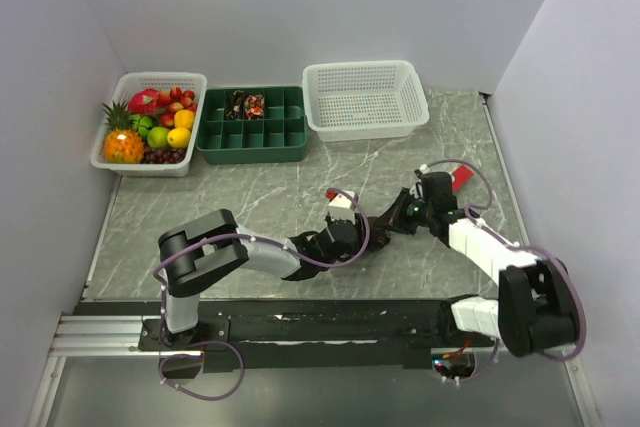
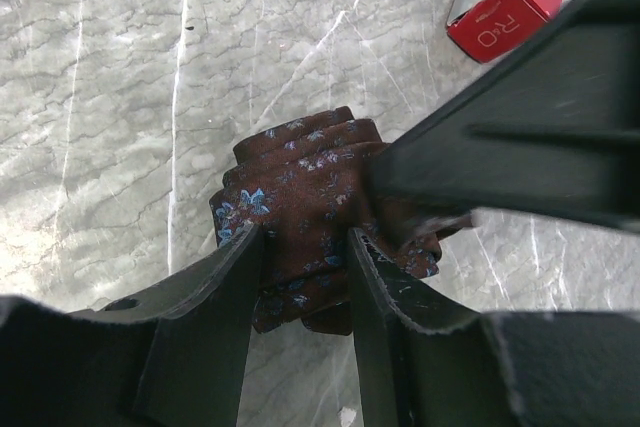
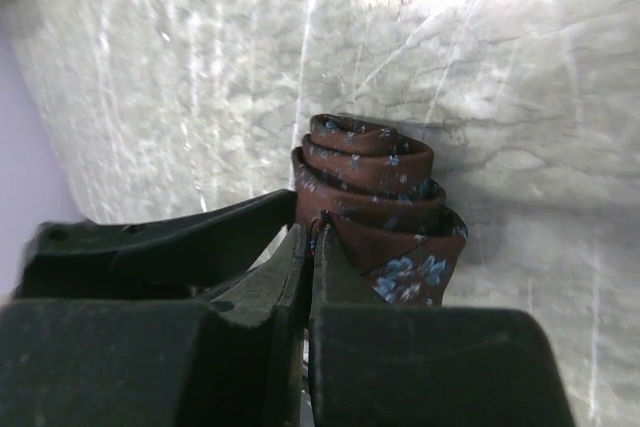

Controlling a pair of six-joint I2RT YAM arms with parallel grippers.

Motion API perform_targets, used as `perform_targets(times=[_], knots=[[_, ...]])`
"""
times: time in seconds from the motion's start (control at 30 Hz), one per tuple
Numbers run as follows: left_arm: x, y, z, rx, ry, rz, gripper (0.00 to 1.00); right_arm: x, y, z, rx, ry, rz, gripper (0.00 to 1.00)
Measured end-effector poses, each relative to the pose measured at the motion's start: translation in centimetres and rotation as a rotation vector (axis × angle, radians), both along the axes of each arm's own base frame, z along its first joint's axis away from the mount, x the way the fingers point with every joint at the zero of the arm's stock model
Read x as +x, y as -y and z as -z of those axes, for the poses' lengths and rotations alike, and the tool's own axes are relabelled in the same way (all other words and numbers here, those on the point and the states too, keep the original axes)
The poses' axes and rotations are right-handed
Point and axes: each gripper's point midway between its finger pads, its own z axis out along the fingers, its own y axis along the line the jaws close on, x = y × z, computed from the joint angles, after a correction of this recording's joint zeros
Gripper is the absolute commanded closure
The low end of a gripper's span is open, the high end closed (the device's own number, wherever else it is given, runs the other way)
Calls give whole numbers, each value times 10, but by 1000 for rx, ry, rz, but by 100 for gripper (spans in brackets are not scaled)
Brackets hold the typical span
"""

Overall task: Roll the ties
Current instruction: Roll the tie at the center of the board.

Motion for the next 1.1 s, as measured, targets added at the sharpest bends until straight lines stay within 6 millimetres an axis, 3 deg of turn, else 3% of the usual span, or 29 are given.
perform_targets(times=[0.27, 0.37, 0.4, 0.5, 0.6, 0.9, 1.0, 1.1], knots=[[3, -6, 6, 34, 2, -28, 55, 2, -23, 19, -45, -29, -95, 98], [5, -10, 7, 47, 7, -46, 55, 6, -28, 22, -70, -27, -110, 73], [5, -10, 8, 48, 8, -49, 55, 7, -28, 22, -72, -28, -110, 59], [6, -10, 7, 44, 9, -49, 54, 9, -35, 19, -59, -8, -120, 37], [6, -9, 7, 42, 9, -49, 54, 10, -42, 12, -35, 27, -131, 25], [-4, -13, 6, -1, -28, -29, 52, -7, -38, 5, 44, 94, -72, 28], [-6, -26, 7, -51, -86, -14, 47, -16, -38, 6, 65, 102, -70, 29], [0, -45, 9, -87, -140, -26, 36, -28, -36, 12, 64, 97, -68, 29]])
